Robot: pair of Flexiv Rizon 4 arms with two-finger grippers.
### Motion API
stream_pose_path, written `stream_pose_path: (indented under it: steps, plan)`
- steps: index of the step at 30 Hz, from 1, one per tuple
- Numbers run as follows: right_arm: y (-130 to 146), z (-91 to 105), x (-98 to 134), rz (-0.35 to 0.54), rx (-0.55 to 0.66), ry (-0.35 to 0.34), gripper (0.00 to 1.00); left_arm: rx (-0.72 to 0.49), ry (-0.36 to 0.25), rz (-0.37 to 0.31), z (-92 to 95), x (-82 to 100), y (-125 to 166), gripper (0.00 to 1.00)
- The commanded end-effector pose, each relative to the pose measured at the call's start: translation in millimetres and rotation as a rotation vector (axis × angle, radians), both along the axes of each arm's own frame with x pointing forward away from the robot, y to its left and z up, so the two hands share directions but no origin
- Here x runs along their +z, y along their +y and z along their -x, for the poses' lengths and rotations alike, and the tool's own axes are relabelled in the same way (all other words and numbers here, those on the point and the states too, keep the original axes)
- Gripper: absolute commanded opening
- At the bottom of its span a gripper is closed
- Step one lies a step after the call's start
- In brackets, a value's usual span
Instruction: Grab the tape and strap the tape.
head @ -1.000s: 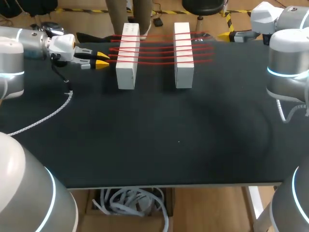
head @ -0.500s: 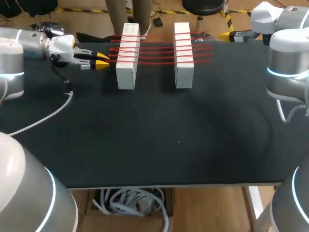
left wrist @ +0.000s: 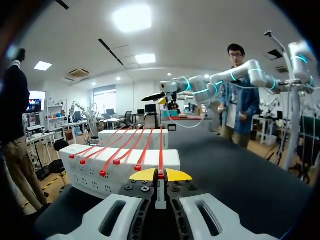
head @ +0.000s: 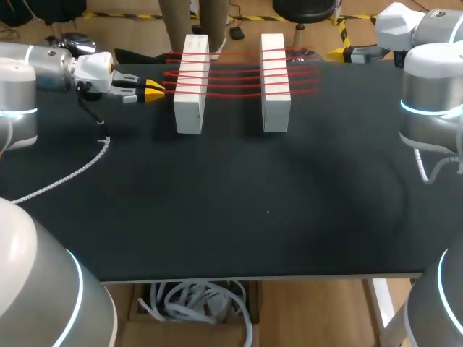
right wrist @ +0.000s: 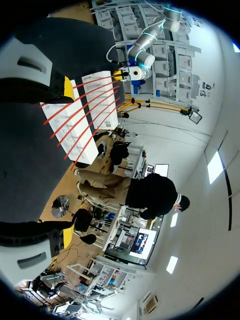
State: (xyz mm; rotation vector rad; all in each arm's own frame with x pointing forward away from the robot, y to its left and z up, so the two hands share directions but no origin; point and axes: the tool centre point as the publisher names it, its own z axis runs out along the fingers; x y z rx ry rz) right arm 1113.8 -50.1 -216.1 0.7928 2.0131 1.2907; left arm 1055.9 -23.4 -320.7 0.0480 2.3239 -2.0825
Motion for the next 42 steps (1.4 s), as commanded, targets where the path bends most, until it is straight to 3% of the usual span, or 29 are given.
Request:
stream_pose_path:
  steps: [1, 15, 19, 20, 23, 30, 35, 36, 42]
  plan:
    - [0.0, 0.0, 0.0, 0.000, 0.000, 0.000, 1.00, -0.009, -0.001, 0.027, -0.7, -2.2, 2.6, 0.00]
    - [0.0, 0.0, 0.0, 0.000, 0.000, 0.000, 1.00, -0.040, 0.017, 0.218, 12.4, 40.4, 0.1, 0.00]
    - [0.0, 0.0, 0.0, 0.000, 0.000, 0.000, 1.00, -0.020, -0.002, 0.313, 18.2, 54.7, 1.3, 0.00]
    - [0.0, 0.0, 0.0, 0.000, 0.000, 0.000, 1.00, -0.025, 0.005, 0.287, 19.5, 57.9, 1.0, 0.00]
    - [0.0, 0.0, 0.0, 0.000, 0.000, 0.000, 1.00, -0.025, 0.004, 0.315, 22.7, 67.0, 0.7, 0.00]
    - [0.0, 0.0, 0.0, 0.000, 0.000, 0.000, 1.00, 0.007, 0.003, 0.461, 31.2, 81.6, 4.9, 0.00]
    - [0.0, 0.0, 0.0, 0.000, 0.000, 0.000, 1.00, 0.001, 0.003, 0.519, 34.0, 96.3, 3.5, 0.00]
    - [0.0, 0.0, 0.0, 0.000, 0.000, 0.000, 1.00, -0.002, -0.008, 0.561, 34.1, 99.6, 3.3, 0.00]
    - [0.0, 0.0, 0.0, 0.000, 0.000, 0.000, 1.00, -0.091, -0.018, 0.574, 39.9, 125.2, -1.7, 0.00]
